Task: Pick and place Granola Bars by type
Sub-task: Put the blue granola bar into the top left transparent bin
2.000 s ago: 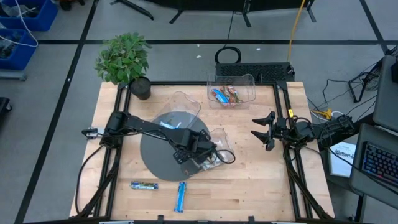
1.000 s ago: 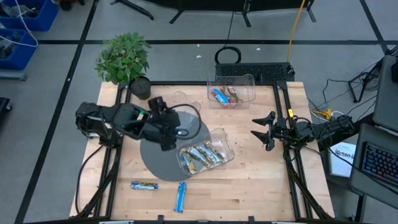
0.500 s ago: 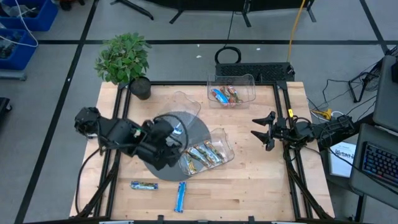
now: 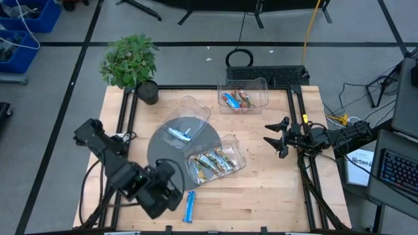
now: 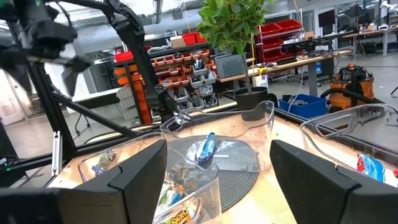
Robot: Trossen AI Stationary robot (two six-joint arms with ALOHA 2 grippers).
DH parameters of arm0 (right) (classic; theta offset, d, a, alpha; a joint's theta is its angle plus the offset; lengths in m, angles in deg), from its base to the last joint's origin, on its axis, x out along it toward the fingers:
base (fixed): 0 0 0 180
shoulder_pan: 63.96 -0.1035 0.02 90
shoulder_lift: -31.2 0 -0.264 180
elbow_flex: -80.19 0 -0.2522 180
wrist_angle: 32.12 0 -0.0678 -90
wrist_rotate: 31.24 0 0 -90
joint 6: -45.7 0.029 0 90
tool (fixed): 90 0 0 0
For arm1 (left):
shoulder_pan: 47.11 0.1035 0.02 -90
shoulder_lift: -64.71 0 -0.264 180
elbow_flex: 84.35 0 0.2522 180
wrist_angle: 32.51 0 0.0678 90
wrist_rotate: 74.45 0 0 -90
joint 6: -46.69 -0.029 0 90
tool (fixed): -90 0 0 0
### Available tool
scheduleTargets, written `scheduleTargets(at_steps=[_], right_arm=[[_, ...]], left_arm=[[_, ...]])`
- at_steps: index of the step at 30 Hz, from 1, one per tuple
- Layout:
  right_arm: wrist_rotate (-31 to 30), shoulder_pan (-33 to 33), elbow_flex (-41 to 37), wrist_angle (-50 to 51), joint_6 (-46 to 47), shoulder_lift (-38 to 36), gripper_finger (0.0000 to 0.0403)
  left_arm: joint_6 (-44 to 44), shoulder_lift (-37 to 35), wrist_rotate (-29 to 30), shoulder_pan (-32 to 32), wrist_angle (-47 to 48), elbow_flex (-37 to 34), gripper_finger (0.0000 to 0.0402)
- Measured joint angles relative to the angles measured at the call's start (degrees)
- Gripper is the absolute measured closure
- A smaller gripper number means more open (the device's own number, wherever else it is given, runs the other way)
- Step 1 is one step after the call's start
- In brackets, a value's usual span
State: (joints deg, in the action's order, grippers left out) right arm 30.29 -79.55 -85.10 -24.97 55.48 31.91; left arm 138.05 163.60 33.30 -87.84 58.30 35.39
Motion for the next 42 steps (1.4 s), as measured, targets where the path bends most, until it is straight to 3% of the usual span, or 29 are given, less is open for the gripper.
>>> scheduleTargets(at_steps=[15,22,32,42], right_arm=[[0.0,0.0,0.0,0.0,0.0,0.0,0.0124],[0.0,0.0,0.0,0.0,0.0,0.0,0.0124],[0.0,0.0,0.0,0.0,0.0,0.0,0.0124],[0.0,0.0,0.0,0.0,0.0,0.0,0.0124]], left_arm=[[13.5,0.0,-1.3,-3.0,-33.4,-23.1,0.0068],[17.1,0.7,-1.3,-2.8,-37.2,-29.8,0.0089],[18.1,6.6,-2.4,-2.2,-48.3,-34.5,0.0101],[18.1,12.4,-3.5,0.0,-53.3,-34.9,0.0107]])
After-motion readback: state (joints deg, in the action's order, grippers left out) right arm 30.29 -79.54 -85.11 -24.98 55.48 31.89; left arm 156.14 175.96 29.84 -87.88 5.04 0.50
